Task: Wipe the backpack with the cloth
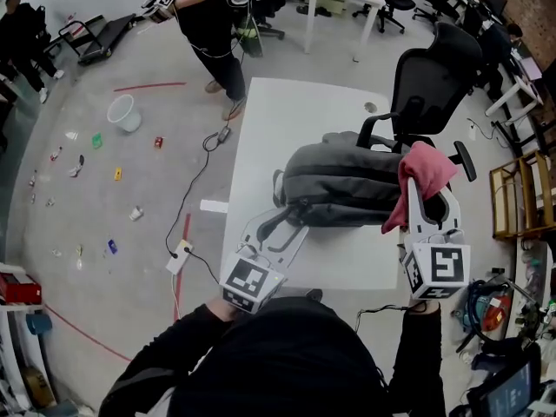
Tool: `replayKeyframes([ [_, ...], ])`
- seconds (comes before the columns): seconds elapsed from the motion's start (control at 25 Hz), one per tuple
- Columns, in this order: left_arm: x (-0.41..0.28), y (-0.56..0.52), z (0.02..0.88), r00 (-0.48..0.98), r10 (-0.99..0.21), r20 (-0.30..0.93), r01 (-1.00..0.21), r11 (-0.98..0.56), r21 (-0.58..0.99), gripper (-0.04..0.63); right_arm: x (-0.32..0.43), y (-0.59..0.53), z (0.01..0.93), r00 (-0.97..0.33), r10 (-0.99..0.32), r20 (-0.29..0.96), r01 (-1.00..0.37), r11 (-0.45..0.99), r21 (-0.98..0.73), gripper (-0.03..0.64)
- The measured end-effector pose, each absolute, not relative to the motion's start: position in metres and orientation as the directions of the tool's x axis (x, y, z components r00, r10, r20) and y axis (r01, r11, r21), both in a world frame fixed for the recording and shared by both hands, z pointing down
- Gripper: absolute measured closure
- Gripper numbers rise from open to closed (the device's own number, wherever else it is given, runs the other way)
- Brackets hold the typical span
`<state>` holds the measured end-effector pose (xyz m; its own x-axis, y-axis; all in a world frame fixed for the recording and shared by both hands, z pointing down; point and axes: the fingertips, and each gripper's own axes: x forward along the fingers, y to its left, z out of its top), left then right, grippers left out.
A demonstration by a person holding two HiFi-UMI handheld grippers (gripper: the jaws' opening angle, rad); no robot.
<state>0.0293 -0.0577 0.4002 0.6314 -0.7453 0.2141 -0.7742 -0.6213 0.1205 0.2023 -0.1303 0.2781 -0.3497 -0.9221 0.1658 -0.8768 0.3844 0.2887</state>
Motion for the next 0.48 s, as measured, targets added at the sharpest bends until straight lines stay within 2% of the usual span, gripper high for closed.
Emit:
replayKeyframes([
  [0.28, 0.019, -0.056, 0.396, 0.707, -0.683, 0.184, -0.706, -0.696, 0.131, 0.443, 0.076, -0.125, 0.284, -0.493, -0.827, 0.271, -0.749, 0.562, 0.351, 0.551],
  [0.48, 0.009, -0.054, 0.395, 0.752, -0.639, 0.163, -0.659, -0.738, 0.148, 0.443, -0.021, -0.112, 0.289, -0.563, -0.751, 0.345, -0.605, 0.659, 0.446, 0.551],
])
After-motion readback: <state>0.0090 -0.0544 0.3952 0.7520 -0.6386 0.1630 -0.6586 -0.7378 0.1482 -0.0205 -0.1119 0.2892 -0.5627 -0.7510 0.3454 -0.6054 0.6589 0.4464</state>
